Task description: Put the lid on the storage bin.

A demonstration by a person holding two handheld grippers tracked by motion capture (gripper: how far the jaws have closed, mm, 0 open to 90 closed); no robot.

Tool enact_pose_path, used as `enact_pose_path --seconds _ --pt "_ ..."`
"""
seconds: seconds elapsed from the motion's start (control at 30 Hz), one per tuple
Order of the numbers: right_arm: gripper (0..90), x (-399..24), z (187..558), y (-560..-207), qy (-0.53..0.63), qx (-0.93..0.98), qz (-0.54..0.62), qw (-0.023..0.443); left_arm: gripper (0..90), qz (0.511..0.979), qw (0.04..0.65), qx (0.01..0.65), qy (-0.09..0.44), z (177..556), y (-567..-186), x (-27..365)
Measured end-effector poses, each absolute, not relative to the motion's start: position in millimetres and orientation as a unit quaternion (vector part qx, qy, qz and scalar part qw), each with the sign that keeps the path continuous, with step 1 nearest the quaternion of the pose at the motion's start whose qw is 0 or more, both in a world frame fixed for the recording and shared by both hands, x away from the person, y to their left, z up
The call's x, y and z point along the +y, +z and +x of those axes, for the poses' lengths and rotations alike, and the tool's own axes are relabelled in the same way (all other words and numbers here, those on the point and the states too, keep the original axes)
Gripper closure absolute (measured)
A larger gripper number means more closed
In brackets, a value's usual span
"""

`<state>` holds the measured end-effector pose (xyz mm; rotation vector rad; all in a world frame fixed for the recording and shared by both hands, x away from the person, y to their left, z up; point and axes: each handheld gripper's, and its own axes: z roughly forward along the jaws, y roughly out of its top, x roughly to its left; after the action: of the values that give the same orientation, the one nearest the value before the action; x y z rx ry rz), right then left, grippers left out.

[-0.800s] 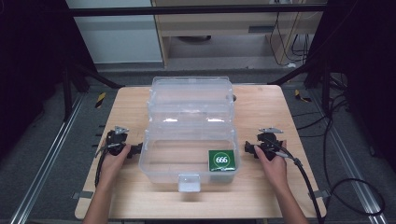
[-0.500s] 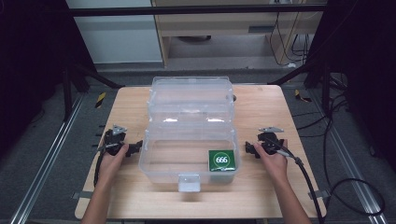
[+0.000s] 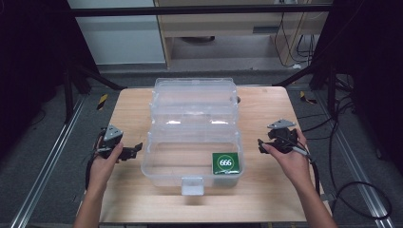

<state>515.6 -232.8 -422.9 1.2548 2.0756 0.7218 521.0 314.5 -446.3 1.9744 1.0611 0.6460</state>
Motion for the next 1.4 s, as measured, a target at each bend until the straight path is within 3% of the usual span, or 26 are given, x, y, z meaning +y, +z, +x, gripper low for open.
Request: enact_pose_path --seconds 0.3,0.6,0.77,0.87,1.13,1.4 --pt "15.6 -196 516 -374 0.252 0.84 0.378 0.298 3.8 0.768 0.431 0.406 0.243 499 -405 324" --pt "16.3 -167 517 -334 0.252 0.864 0.327 0.288 5.1 0.82 0.407 0.334 0.225 472 -371 315" --pt "25.3 -153 519 -319 0.268 0.868 0.316 0.275 5.0 0.831 0.412 0.307 0.212 472 -360 305" --pt "35.9 -146 519 -309 0.271 0.871 0.298 0.28 5.0 0.833 0.414 0.305 0.203 471 -353 299" --pt "47.9 -136 529 -284 0.26 0.888 0.25 0.285 3.9 0.85 0.404 0.273 0.2 461 -337 278" --pt "43.4 -127 537 -270 0.248 0.897 0.231 0.285 5.3 0.862 0.394 0.248 0.199 454 -334 260"
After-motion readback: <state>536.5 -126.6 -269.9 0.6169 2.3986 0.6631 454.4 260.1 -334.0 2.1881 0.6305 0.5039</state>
